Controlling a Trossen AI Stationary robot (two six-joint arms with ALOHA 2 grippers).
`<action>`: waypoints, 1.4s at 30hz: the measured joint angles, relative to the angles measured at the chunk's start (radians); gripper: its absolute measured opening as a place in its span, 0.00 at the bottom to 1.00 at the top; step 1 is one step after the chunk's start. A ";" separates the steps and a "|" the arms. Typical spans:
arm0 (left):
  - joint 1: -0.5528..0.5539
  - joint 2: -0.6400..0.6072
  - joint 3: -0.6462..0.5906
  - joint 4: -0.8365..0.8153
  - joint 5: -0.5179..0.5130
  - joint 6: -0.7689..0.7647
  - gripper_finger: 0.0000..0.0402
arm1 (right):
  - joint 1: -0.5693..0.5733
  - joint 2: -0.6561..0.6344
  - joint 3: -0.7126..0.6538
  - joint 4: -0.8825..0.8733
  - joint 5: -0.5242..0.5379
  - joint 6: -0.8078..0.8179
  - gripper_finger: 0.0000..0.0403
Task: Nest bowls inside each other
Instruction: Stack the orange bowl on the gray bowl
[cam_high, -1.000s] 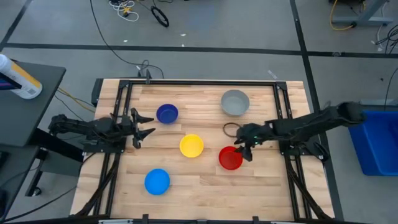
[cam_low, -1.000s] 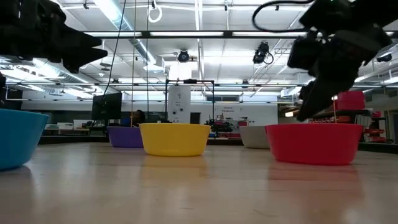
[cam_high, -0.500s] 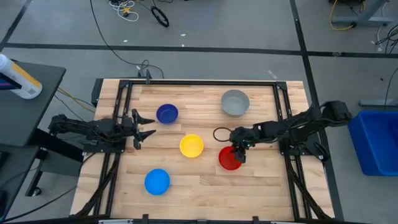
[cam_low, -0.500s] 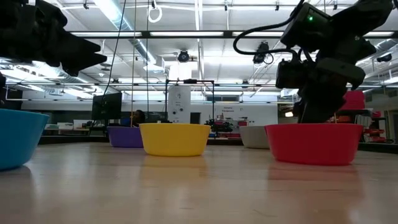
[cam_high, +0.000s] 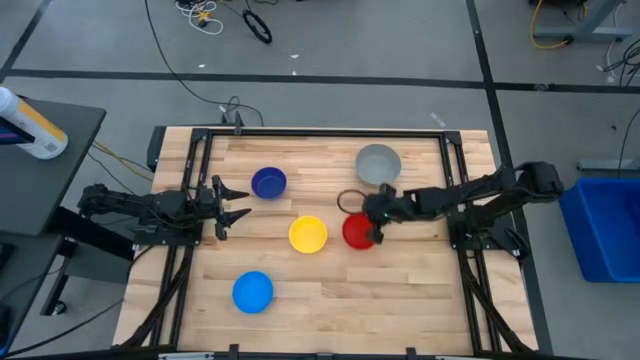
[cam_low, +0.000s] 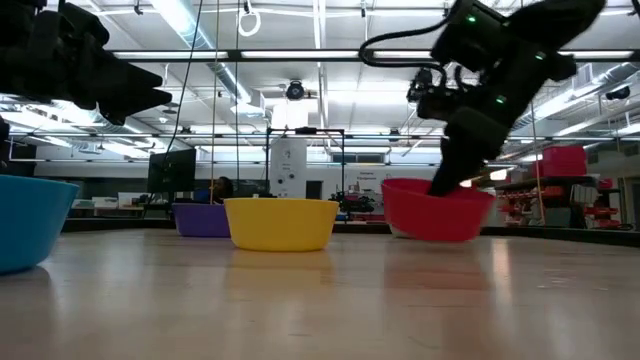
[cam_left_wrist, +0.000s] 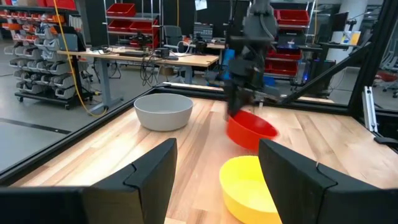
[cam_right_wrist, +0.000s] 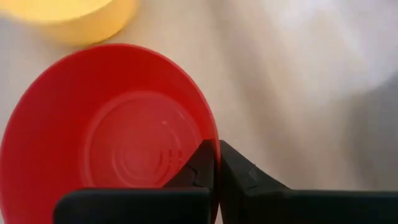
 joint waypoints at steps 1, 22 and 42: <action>0.000 0.000 0.000 0.000 -0.001 0.000 0.58 | -0.020 0.000 0.030 -0.029 0.024 -0.028 0.01; 0.000 0.005 0.000 -0.002 -0.020 -0.003 0.58 | -0.679 -0.050 0.228 -0.199 -0.049 -0.415 0.00; 0.000 0.005 0.001 -0.007 -0.030 -0.004 0.58 | -0.707 0.148 0.157 -0.108 -0.191 -0.313 0.12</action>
